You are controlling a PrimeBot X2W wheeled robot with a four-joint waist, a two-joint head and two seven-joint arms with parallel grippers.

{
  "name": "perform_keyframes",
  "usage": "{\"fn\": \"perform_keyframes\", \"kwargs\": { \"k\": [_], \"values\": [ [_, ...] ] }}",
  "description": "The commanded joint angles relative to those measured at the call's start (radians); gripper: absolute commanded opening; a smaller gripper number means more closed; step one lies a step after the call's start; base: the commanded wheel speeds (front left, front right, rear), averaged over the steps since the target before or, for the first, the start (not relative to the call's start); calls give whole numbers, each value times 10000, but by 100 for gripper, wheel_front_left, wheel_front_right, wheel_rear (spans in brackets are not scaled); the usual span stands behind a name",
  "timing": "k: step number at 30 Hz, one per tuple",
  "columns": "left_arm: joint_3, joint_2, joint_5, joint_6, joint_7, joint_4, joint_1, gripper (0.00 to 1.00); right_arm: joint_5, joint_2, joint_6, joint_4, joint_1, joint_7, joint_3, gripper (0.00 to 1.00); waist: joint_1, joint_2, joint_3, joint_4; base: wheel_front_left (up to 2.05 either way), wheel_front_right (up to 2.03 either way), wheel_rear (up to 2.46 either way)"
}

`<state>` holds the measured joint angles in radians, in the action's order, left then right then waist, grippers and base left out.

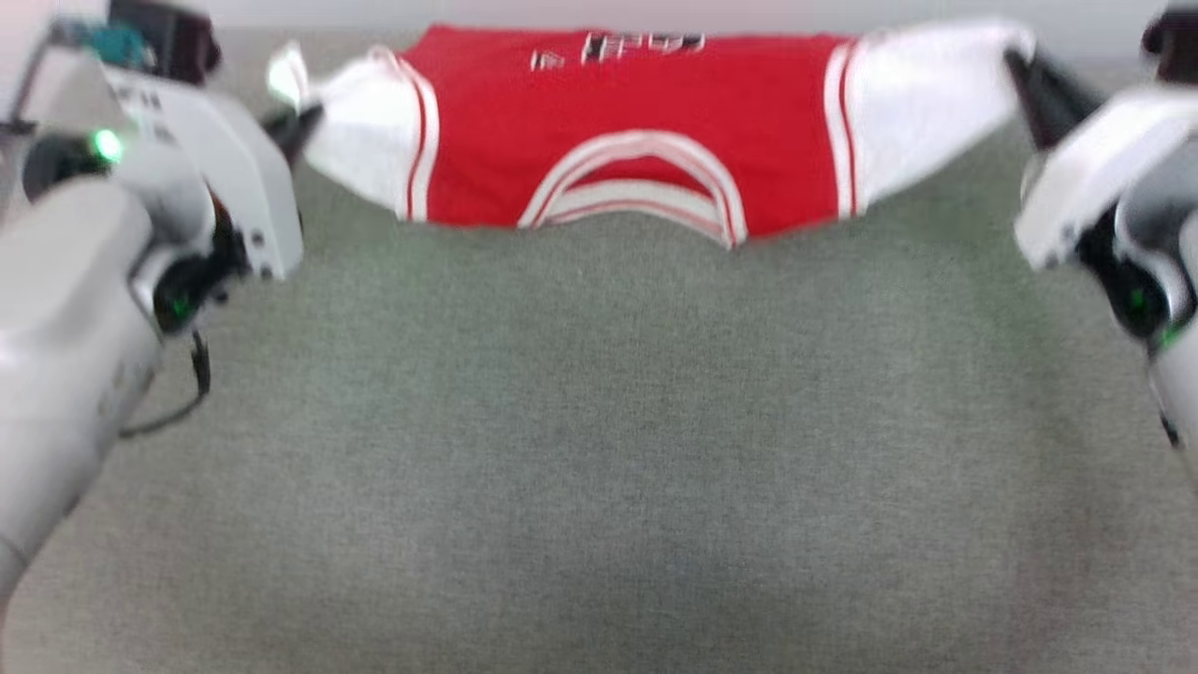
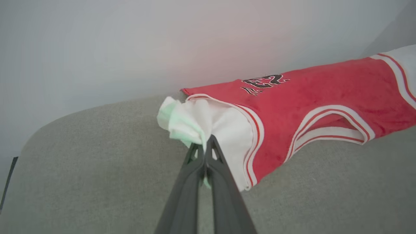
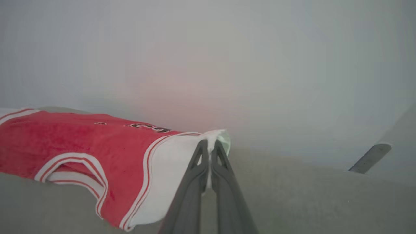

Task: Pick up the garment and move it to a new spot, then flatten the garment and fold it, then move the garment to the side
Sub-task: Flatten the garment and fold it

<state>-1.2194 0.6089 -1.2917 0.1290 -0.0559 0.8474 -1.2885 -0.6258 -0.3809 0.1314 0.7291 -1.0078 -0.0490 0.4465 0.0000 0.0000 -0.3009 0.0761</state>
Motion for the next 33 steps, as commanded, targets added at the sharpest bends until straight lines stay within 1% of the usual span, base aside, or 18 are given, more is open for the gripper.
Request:
{"fn": "perform_keyframes", "kwargs": {
  "k": [1, 6, 9, 12, 13, 14, 21, 26, 30, 33],
  "values": [
    [-53, 192, 8, -33, -45, -217, 398, 0, -259, -224, -15, -360, 594, -297, 167, 0, 0, 0, 781, -27, 0, 0, 0],
    [-176, 899, -73, -530, 11, -1418, 1542, 0, -1049, -1123, -15, -1916, 2522, -1555, 364, 0, 0, 0, 1271, -47, 0, 0, 0],
    [-242, 1462, -175, -927, -10, -2448, 2313, 0, -1388, -1570, -15, -2880, 3697, -2249, 224, 0, 0, 0, 1450, -69, 0, 0, 0],
    [-277, 2145, -373, -1421, -86, -3671, 3073, 0, -1561, -1922, -15, -3808, 4826, -2920, -56, 0, 0, 0, 1536, -116, 0, 0, 0],
    [-277, 2145, -373, -1421, -86, -3671, 3073, 0, -1561, -1922, -15, -3808, 4826, -2920, -56, 0, 0, 0, 1536, -116, 0, 0, 0],
    [-283, 2391, -466, -1604, -85, -4117, 3341, 0, -1605, -1998, -15, -4112, 5190, -3130, -184, 0, 0, 0, 1551, -132, 0, 0, 0],
    [-356, 4229, -1212, -3147, -155, -7505, 5078, 0, -1764, -2540, -15, -6045, 7562, -5093, -1136, 0, 0, 0, 1508, -167, 0, 0, 0],
    [-381, 5328, -1683, -4177, -34, -9415, 5937, 0, -1942, -2830, -15, -7480, 9166, -6604, -1811, 0, 0, 0, 1328, -116, 0, 0, 0],
    [-415, 5920, -1957, -4879, 122, -10507, 6488, 0, -1932, -2864, -15, -8476, 10344, -7668, -2566, 0, 0, 0, 1145, -77, 0, 0, 0],
    [-437, 6058, -2185, -5145, 276, -10977, 6877, 0, -1748, -2597, -15, -9042, 11009, -8228, -3175, 0, 0, 0, 1006, -47, 0, 0, 0]
  ]
}}
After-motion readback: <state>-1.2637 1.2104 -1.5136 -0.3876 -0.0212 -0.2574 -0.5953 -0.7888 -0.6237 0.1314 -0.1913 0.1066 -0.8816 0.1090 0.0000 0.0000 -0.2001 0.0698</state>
